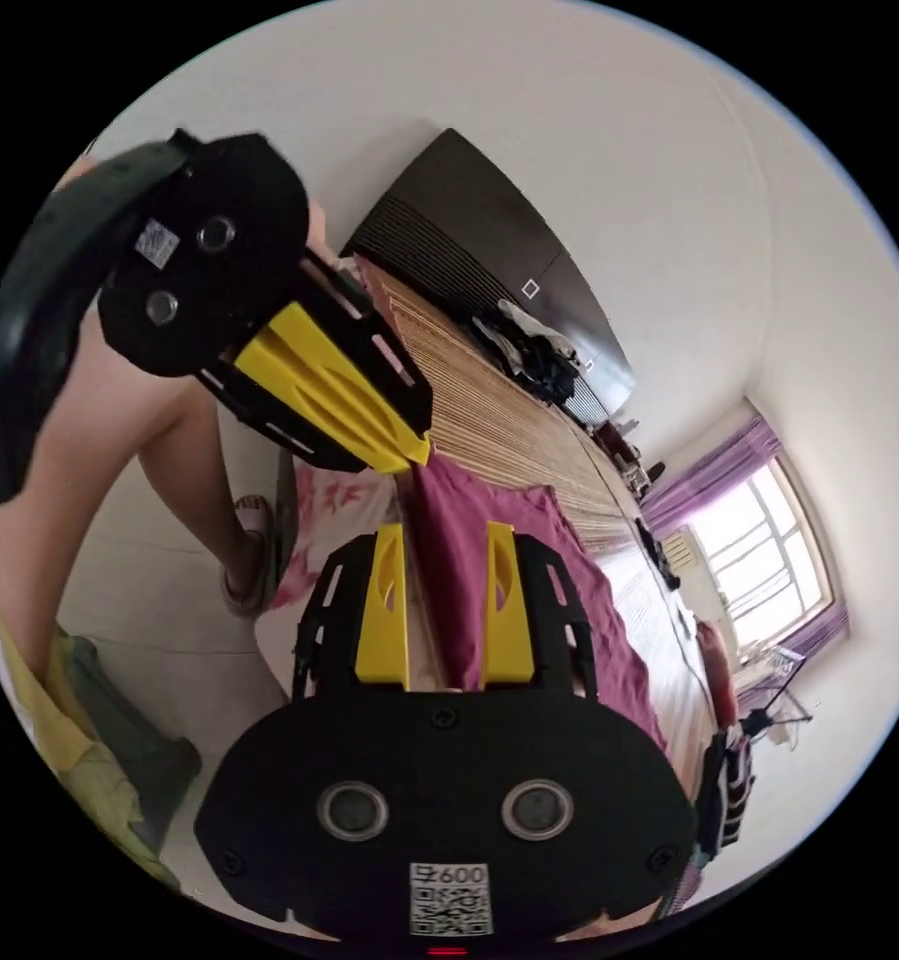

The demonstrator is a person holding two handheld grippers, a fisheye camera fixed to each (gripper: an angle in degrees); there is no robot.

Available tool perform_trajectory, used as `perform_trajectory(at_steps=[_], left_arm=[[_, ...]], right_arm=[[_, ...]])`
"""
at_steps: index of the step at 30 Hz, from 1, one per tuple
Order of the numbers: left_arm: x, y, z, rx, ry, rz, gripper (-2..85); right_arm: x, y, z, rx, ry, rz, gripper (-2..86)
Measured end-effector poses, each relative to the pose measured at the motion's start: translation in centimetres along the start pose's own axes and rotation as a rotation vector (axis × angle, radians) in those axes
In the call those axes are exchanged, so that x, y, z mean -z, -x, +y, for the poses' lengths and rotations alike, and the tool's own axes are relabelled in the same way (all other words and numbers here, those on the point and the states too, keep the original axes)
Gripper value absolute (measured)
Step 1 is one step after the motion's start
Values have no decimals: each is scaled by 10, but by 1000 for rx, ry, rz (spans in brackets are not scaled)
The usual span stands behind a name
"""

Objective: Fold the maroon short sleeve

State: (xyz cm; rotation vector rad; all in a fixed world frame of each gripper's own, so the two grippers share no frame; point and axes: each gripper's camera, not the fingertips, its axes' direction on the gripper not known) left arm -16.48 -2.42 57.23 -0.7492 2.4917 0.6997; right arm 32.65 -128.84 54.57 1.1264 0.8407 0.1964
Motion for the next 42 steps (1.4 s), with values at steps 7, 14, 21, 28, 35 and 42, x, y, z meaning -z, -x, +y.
perform_trajectory(at_steps=[7,14,21,28,35,42], left_arm=[[16,-41,-16,59,-25,-38,78],[9,-79,-43,18,-59,-99,109],[-16,-122,-62,-196,-24,-212,40],[-14,-156,-46,-236,-45,-313,35],[-14,-182,2,-181,-27,-323,34],[0,-215,39,-99,-22,-255,33]], right_arm=[[-40,42,12,-4,40,120,-5],[-63,64,26,31,36,111,-8],[-86,88,30,54,46,195,-4],[-134,105,48,193,292,332,-7],[-115,57,124,178,529,347,-8],[-62,31,183,224,614,403,-8]])
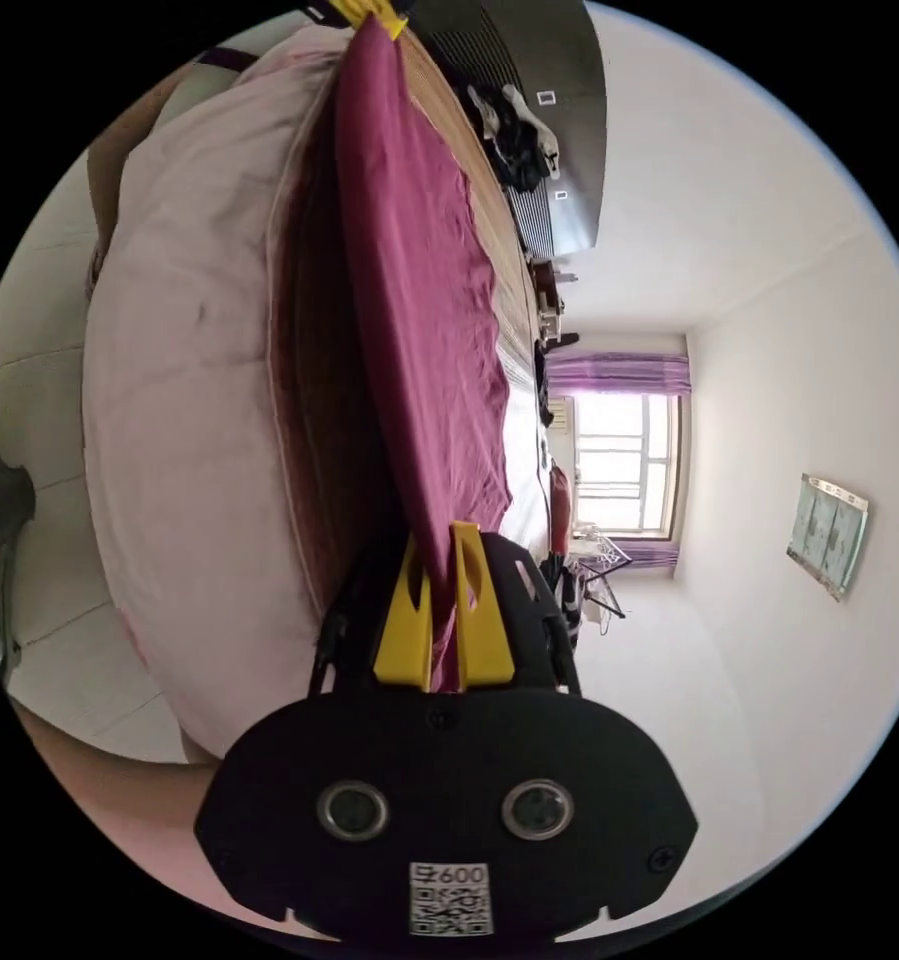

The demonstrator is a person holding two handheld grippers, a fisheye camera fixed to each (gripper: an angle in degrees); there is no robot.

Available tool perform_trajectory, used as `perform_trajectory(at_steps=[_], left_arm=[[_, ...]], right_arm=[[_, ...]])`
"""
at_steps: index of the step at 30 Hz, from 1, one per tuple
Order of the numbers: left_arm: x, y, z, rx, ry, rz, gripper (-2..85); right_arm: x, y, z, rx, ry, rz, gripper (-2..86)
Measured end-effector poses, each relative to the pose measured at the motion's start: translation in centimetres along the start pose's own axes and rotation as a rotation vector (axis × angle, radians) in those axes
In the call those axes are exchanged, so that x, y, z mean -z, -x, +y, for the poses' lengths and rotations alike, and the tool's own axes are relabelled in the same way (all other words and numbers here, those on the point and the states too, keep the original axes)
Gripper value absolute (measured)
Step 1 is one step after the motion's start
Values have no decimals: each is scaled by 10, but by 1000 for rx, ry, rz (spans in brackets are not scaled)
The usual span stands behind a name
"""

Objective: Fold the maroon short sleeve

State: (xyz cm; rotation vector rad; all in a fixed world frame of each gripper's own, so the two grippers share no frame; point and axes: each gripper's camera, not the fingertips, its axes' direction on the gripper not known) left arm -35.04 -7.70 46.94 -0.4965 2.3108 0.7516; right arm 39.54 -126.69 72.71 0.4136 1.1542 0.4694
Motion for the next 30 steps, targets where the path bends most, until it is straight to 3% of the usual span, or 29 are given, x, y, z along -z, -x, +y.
perform_trajectory(at_steps=[5,8,15,18,23,25,30], left_arm=[[20,-18,9,38,33,36,31],[32,-26,23,79,37,92,30],[72,-18,58,160,123,144,29],[117,6,73,126,222,78,30],[204,95,127,434,339,111,32],[245,133,154,536,355,43,32],[293,186,182,582,324,-123,31]], right_arm=[[-5,-25,26,-59,219,-18,-8],[25,-34,41,-93,104,-46,-8],[96,-66,24,-100,128,-42,-9],[169,-119,21,-232,150,-64,-9],[335,-240,45,-615,78,-73,-9],[382,-282,61,-733,7,-93,-9],[460,-350,67,-788,-66,96,-9]])
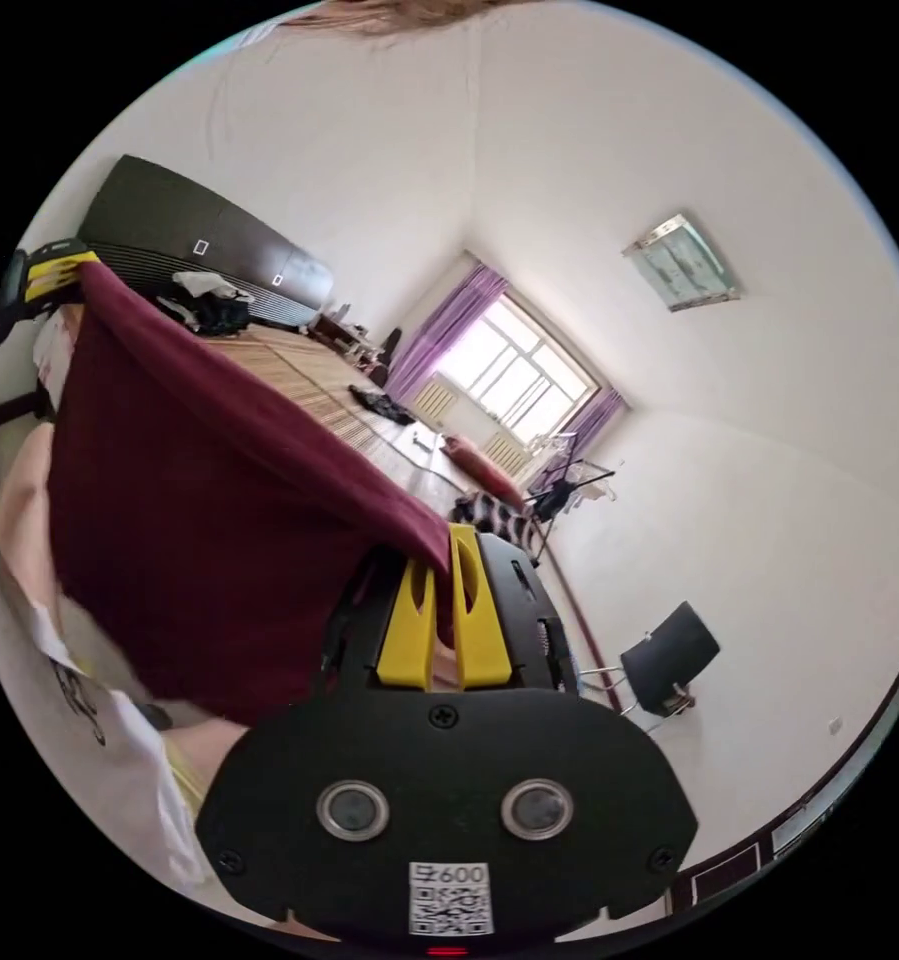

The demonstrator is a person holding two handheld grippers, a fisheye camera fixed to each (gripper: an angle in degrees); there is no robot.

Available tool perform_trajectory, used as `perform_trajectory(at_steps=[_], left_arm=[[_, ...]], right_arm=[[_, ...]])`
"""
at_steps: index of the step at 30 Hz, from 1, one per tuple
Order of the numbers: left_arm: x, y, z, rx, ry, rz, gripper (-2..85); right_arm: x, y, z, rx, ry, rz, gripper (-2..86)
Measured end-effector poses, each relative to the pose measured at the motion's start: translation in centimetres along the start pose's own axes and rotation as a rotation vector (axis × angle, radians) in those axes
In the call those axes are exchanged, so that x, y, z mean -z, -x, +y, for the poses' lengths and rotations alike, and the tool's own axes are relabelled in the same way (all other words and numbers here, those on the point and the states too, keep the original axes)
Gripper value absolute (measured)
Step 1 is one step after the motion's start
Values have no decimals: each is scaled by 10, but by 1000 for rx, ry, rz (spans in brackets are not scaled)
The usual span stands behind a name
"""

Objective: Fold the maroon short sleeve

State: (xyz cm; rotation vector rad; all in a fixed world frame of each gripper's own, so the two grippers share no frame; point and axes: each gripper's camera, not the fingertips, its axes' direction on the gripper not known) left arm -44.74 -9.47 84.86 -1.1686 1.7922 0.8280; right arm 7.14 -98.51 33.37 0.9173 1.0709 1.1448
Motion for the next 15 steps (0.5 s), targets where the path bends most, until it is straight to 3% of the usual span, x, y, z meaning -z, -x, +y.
perform_trajectory(at_steps=[3,7,15], left_arm=[[-13,16,1,14,-56,24,30],[-69,21,-14,-31,-97,-5,27],[-124,101,-47,-4,-142,-8,24]], right_arm=[[-10,-6,-24,29,-43,71,-9],[-66,-40,-70,-57,-60,-142,-9],[-82,-76,-168,-47,-90,-58,-9]])
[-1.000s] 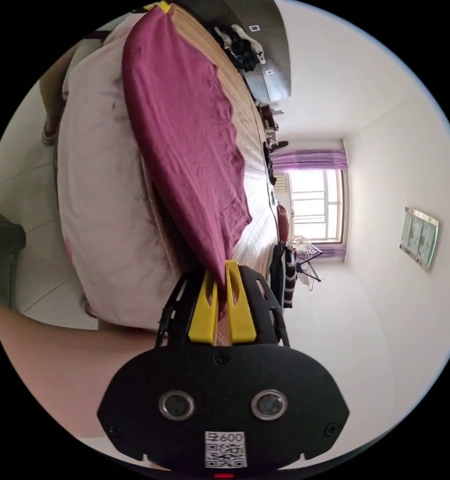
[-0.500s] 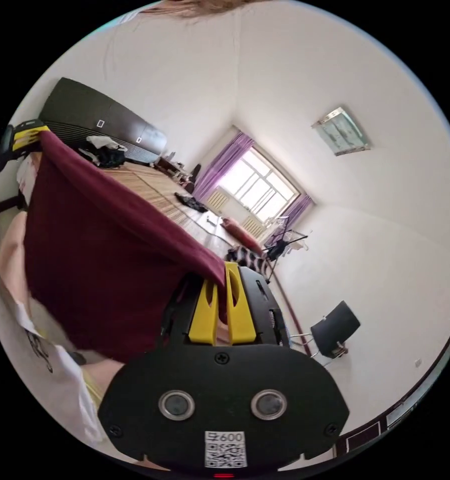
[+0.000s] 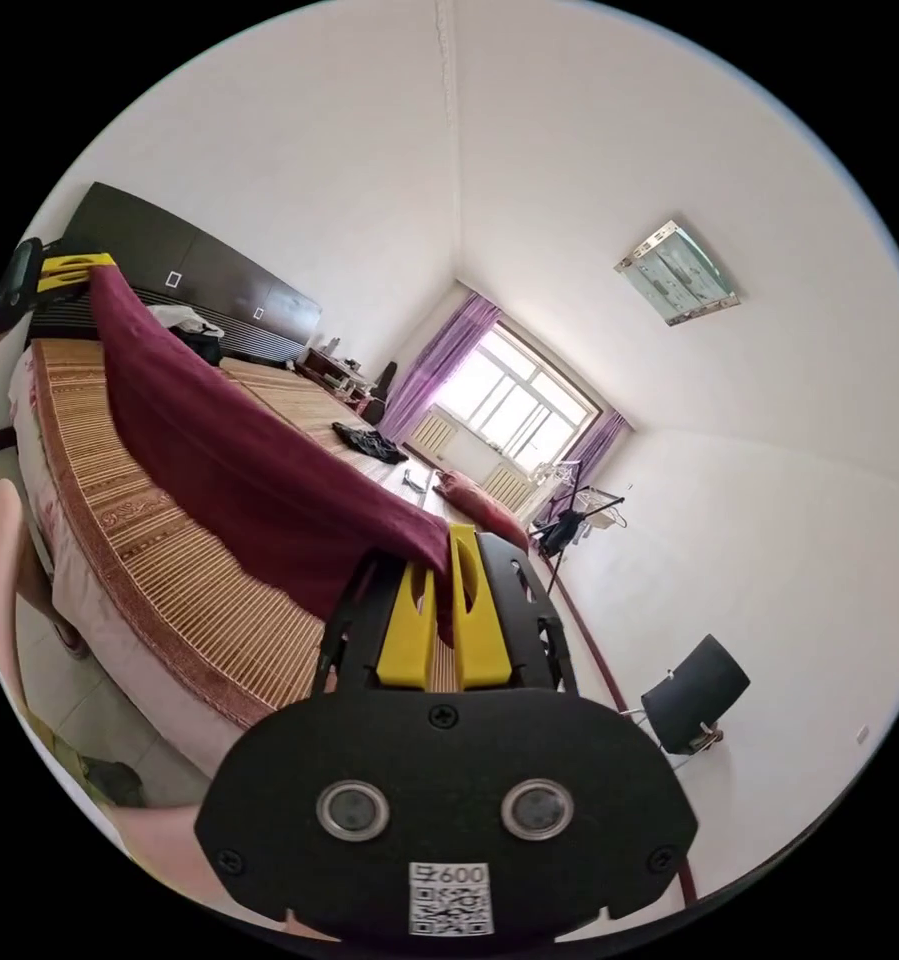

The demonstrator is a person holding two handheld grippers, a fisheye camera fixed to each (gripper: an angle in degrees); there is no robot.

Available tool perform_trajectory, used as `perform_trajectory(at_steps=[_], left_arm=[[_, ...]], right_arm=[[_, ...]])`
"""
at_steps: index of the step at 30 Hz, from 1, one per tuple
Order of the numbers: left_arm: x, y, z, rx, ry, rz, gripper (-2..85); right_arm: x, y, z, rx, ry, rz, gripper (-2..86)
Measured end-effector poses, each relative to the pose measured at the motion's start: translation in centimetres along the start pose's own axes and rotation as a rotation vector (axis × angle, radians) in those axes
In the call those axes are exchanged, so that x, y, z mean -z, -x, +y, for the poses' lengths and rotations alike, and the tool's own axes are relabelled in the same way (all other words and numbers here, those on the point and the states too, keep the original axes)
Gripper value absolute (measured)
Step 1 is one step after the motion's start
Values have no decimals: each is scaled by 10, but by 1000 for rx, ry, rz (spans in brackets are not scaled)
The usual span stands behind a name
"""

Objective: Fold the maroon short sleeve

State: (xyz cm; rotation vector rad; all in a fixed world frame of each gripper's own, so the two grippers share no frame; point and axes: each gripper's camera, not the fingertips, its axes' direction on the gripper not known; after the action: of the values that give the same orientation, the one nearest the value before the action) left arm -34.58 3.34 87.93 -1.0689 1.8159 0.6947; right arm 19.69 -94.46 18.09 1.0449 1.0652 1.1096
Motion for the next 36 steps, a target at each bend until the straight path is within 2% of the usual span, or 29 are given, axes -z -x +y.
perform_trajectory(at_steps=[6,11,15,19,21,24,26,28,33,35,36], left_arm=[[9,52,22,6,7,42,24],[31,116,34,11,32,89,23],[-3,162,27,-3,71,236,25],[-82,163,5,-64,155,384,25],[-155,143,-15,-144,190,467,23],[-275,95,-46,-248,226,572,21],[-350,57,-63,-285,236,619,19],[-439,7,-75,-313,306,767,17],[-541,-6,-86,-294,358,857,16],[-582,11,-89,-203,409,935,16],[-616,31,-90,-74,469,972,16]], right_arm=[[46,-3,-34,47,-6,5,-9],[102,-20,-86,208,46,-35,-9],[76,-29,-126,274,150,-132,-9],[-27,-17,-157,300,326,-318,-9],[-92,-4,-164,317,383,-375,-9],[-236,28,-173,341,569,-485,-9],[-354,64,-167,374,774,-621,-8],[-421,84,-162,341,901,-698,-8],[-490,89,-182,295,903,-713,0],[-518,70,-197,206,946,-670,20],[-524,60,-200,159,953,-650,26]])
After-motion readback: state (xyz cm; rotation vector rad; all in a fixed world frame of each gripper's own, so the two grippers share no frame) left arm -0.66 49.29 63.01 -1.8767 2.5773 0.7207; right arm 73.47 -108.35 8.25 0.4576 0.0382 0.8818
